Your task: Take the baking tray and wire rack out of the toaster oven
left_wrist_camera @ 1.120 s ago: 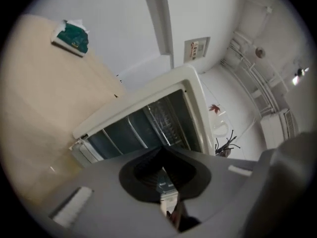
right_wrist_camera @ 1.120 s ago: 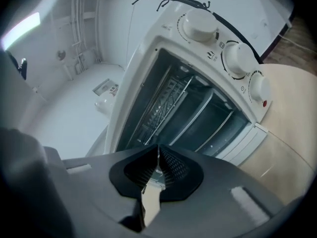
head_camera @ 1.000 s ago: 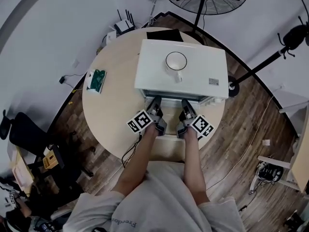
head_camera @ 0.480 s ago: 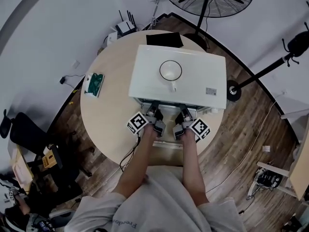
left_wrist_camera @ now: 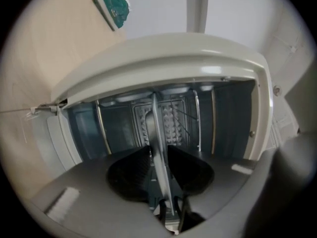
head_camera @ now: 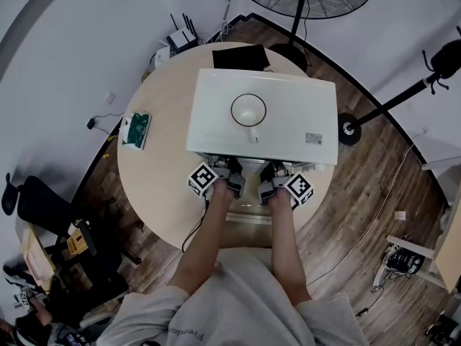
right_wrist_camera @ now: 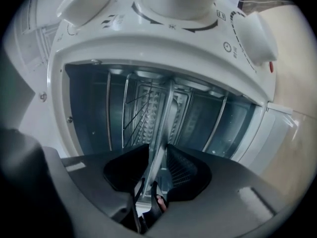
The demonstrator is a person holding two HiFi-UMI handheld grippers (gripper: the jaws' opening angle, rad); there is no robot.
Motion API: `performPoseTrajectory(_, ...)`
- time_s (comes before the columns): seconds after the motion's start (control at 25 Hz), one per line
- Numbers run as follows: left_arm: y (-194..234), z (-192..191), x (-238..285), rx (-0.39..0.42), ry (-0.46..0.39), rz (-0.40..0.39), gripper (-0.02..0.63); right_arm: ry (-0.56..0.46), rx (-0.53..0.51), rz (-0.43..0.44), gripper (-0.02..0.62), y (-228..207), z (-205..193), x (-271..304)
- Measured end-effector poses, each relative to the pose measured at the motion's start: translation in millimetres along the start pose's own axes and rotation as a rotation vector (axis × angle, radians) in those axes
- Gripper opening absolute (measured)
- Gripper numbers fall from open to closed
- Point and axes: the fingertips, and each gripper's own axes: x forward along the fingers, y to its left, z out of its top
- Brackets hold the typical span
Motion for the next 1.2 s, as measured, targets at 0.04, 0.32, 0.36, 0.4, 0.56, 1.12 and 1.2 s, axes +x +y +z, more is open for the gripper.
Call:
performPoseTrajectory(0.04,1.2,0.7,0.7,-0.005,-0.001,0.006,0.124,0.0,-0.002,-0.006,0.113,-0.4,-0.2,0.2)
performPoseTrajectory(0.32,6.7,-3.8,-3.0,-0.028,0.018,0.036,0.124,-0.012,-0.005,-0.056,0.084,-4.9,-1.1,-7.8)
performPoseTrajectory(0.36,6.6,-4.9,-5.0,-0.029,0.023,0.04,0.124,-0.015,-0.004,-0.052,0.084,-4.2,-1.9,-9.4)
performPoseTrajectory(0.4,6.5,-6.0,-7.3,-0.03,0.029,0.043,0.124,-0.016,-0.003,-0.052,0.083,-3.6,-2.8,-11.6)
performPoseTrajectory(0.56,8.8,-10.8,-18.8,-0.048,0.045,0.058,0.124,-0.023,-0.005,-0.057,0.083,-3.9,-8.7,-23.0)
performPoseTrajectory(1.12,7.8,-26.0,-67.5,-0.071,0.076,0.076,0.127,-0.034,0.02,-0.066,0.077,0.5,-34.5,-69.4)
performPoseTrajectory(1.2,8.3,-30.0,-76.8,-0.075,0.081,0.076,0.13,-0.037,0.019,-0.067,0.077,-0.5,-39.0,-78.7)
